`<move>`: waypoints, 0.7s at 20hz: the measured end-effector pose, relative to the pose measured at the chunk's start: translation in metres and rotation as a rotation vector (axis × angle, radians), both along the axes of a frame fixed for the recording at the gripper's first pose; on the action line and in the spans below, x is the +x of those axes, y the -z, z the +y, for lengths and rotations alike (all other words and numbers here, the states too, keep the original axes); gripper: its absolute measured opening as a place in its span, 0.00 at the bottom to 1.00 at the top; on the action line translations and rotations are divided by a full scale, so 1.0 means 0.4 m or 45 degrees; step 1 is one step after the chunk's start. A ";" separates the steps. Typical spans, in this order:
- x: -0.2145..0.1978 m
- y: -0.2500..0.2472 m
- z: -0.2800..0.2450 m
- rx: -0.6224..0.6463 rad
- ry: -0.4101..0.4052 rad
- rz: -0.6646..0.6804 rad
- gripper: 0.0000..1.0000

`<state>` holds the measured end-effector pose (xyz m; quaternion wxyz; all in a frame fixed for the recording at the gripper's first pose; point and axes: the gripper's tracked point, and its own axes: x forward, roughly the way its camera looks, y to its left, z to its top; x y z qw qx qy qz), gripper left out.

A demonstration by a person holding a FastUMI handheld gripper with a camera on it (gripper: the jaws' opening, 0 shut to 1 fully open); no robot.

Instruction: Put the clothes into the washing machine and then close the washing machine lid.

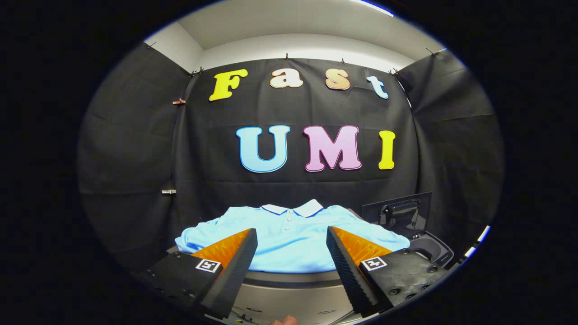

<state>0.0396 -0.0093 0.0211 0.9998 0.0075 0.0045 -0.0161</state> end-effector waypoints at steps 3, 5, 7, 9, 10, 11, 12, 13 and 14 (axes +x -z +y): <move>0.069 -0.035 -0.008 0.021 0.023 -0.004 0.97; 0.114 -0.035 -0.007 0.016 0.034 0.027 0.97; 0.158 -0.034 -0.004 0.007 0.038 0.062 0.97; 0.203 -0.033 0.002 0.001 0.031 0.094 0.98; 0.226 -0.026 -0.001 -0.008 0.031 0.117 0.98; 0.245 -0.023 -0.001 -0.015 0.030 0.133 0.98; 0.269 -0.018 0.002 -0.017 0.028 0.156 0.98; 0.288 -0.009 0.002 -0.015 0.027 0.188 0.98; 0.304 0.005 0.003 -0.013 0.026 0.226 0.98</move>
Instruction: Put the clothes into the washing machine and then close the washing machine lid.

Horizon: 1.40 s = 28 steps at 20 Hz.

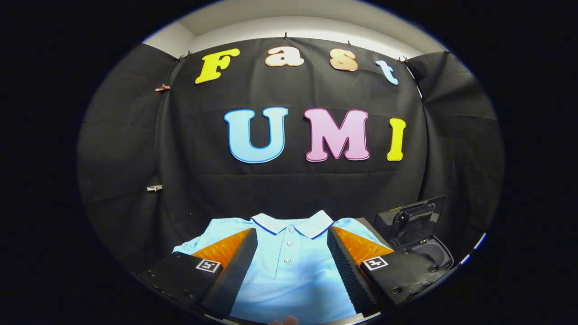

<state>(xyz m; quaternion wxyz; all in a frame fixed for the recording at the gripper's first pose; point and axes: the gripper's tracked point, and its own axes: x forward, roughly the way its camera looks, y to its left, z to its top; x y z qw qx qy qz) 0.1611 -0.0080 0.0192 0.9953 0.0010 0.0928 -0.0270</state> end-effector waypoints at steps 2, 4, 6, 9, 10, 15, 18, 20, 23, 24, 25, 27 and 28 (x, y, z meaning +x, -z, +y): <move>0.030 0.021 -0.004 -0.007 0.012 0.073 0.98; 0.059 0.058 -0.008 -0.026 0.020 0.168 0.98; 0.089 0.097 -0.011 -0.018 0.029 0.268 0.98; 0.115 0.133 -0.030 -0.068 0.072 0.390 0.99; 0.127 0.158 -0.037 -0.071 0.075 0.437 0.98; 0.139 0.236 -0.027 0.005 0.072 0.644 0.98; 0.144 0.239 -0.030 0.032 0.079 0.682 0.97; 0.144 0.244 -0.031 0.027 0.076 0.711 0.97; 0.142 0.248 -0.030 0.021 0.091 0.770 0.98; 0.141 0.246 -0.032 0.024 0.102 0.786 0.98; 0.139 0.246 -0.032 0.032 0.112 0.811 0.98; 0.140 0.252 -0.032 0.030 0.116 0.860 0.98; 0.139 0.251 -0.032 0.029 0.117 0.891 0.98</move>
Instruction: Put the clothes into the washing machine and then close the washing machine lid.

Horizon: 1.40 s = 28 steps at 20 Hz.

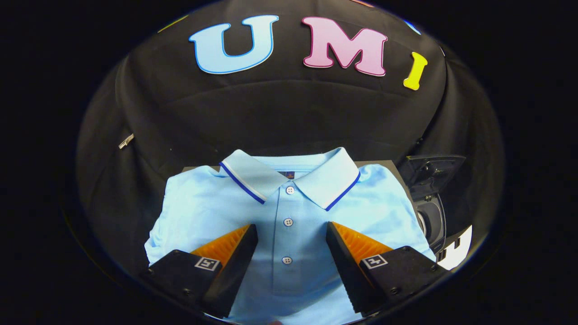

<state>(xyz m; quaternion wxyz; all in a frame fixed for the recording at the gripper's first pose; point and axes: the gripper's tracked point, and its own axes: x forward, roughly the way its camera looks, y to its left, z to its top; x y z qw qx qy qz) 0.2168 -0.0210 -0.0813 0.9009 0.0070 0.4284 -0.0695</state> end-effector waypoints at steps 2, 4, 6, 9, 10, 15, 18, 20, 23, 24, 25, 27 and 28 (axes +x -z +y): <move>0.001 0.001 0.000 0.002 0.010 0.053 0.97; 0.006 0.004 -0.004 -0.003 0.041 0.071 0.92; 0.005 0.003 -0.004 -0.002 0.045 0.100 0.91; 0.011 0.001 0.003 -0.004 0.031 0.103 0.66; 0.010 0.003 0.005 -0.007 0.027 0.113 0.60; 0.017 0.002 0.001 0.003 0.041 0.137 0.60; 0.019 -0.002 0.002 0.010 -0.008 0.079 0.18; 0.018 0.004 0.002 -0.003 -0.005 0.078 0.18; 0.018 -0.009 0.006 -0.052 -0.017 0.079 0.18; 0.018 0.009 -0.002 -0.056 -0.019 0.094 0.06; 0.018 -0.009 -0.001 -0.051 -0.012 0.064 0.05; 0.019 -0.009 0.006 -0.045 -0.026 0.039 0.06; 0.017 -0.013 0.010 -0.052 -0.030 0.028 0.05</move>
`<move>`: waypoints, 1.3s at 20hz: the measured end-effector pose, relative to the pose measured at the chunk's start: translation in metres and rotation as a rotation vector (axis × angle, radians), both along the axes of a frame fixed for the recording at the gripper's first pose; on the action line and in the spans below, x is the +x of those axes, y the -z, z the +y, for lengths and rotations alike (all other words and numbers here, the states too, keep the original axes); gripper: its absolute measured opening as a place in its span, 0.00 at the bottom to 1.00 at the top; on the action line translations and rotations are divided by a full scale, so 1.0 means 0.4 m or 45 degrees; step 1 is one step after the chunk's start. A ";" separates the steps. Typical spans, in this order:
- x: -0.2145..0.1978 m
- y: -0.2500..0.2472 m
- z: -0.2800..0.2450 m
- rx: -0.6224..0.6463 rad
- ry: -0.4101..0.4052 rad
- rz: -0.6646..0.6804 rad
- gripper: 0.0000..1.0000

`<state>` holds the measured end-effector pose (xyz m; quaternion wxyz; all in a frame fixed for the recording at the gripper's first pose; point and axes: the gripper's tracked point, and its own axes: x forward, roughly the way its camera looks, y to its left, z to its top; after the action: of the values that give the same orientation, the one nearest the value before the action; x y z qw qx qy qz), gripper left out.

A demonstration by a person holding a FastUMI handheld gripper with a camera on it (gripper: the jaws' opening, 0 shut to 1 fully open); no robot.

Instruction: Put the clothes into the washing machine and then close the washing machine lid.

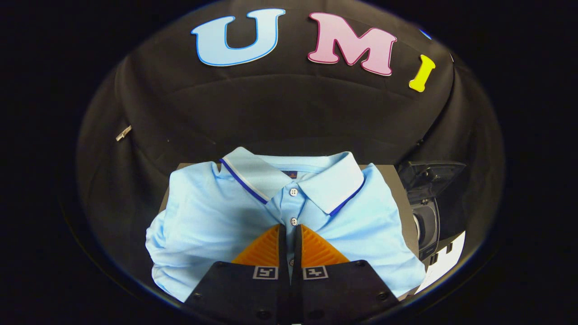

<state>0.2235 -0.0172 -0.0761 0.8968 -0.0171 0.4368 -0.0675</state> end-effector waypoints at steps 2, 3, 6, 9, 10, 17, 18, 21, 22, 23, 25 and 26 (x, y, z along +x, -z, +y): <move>0.001 -0.005 0.004 -0.015 -0.017 -0.035 0.05; 0.000 -0.008 0.007 -0.022 -0.031 -0.057 0.05; 0.000 -0.030 0.007 -0.001 -0.038 -0.146 0.05; -0.003 -0.066 0.008 0.073 0.007 -0.255 0.05; 0.004 -0.087 0.005 0.066 0.008 -0.301 0.05; -0.009 -0.152 0.014 -0.060 -0.077 -0.407 0.05; -0.004 -0.172 0.022 -0.071 -0.101 -0.455 0.05; 0.002 -0.231 0.023 -0.092 -0.121 -0.601 0.05; -0.004 -0.238 0.025 -0.070 -0.107 -0.621 0.05; -0.009 -0.250 0.027 -0.038 -0.100 -0.635 0.05; -0.024 -0.275 0.027 0.003 -0.117 -0.676 0.05; -0.032 -0.285 0.015 -0.008 -0.115 -0.684 0.05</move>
<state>0.2108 -0.0111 0.0378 0.9826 -0.0209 0.1818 -0.0307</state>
